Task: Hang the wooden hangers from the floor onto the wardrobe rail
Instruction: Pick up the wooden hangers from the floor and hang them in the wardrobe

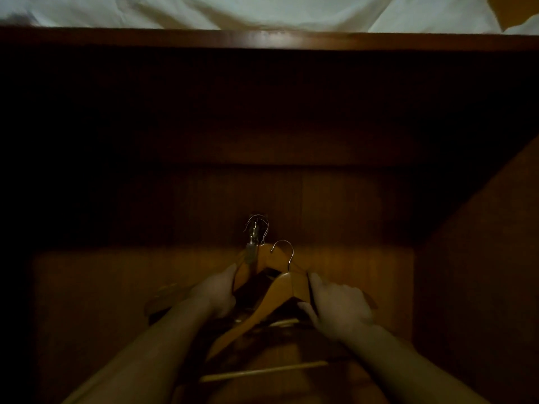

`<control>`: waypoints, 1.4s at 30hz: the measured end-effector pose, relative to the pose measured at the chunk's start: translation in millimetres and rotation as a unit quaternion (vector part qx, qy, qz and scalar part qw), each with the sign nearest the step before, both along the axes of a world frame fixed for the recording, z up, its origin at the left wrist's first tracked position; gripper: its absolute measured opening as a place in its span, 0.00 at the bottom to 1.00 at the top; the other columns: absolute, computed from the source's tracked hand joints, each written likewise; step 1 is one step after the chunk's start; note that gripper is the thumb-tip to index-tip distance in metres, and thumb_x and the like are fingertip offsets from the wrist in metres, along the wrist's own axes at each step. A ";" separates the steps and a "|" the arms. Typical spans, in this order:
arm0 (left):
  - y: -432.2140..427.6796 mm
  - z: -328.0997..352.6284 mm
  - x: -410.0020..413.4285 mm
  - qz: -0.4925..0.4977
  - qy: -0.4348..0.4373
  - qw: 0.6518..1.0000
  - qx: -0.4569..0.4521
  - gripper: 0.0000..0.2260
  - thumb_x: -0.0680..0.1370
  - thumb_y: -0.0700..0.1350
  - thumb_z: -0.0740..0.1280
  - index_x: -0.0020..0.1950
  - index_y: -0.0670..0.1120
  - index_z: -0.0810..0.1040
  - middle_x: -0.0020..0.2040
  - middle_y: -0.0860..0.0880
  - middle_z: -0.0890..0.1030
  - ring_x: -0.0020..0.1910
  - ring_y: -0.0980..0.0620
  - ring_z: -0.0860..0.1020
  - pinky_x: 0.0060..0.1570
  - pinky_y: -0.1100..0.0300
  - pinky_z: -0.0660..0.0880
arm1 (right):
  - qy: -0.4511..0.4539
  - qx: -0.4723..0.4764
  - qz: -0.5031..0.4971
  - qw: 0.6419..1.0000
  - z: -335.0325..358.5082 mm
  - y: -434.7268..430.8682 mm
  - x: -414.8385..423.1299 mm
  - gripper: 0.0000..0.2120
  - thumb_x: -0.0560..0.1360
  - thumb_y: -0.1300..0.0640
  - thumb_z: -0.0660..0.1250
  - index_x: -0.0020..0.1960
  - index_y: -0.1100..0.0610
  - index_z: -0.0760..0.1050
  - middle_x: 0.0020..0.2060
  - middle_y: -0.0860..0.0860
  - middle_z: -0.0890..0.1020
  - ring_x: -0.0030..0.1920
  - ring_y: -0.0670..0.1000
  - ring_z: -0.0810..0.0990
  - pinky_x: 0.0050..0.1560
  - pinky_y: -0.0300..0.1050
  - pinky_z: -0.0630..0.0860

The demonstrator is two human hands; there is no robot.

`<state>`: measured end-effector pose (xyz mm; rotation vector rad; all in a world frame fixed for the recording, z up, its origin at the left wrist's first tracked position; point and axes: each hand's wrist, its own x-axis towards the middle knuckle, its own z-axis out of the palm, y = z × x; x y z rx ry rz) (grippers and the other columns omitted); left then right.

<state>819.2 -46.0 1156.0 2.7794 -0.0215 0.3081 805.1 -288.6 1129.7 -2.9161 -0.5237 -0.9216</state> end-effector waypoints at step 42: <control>32.6 6.1 -38.0 0.015 -0.187 0.970 0.152 0.26 0.74 0.71 0.61 0.67 0.60 0.69 0.60 0.59 0.76 0.56 0.58 0.77 0.53 0.57 0.77 | -0.039 0.002 0.038 0.999 33.4 49.1 11.0 0.22 0.79 0.36 0.56 0.65 0.50 0.65 0.56 0.48 0.78 0.49 0.51 0.80 0.42 0.46 0.72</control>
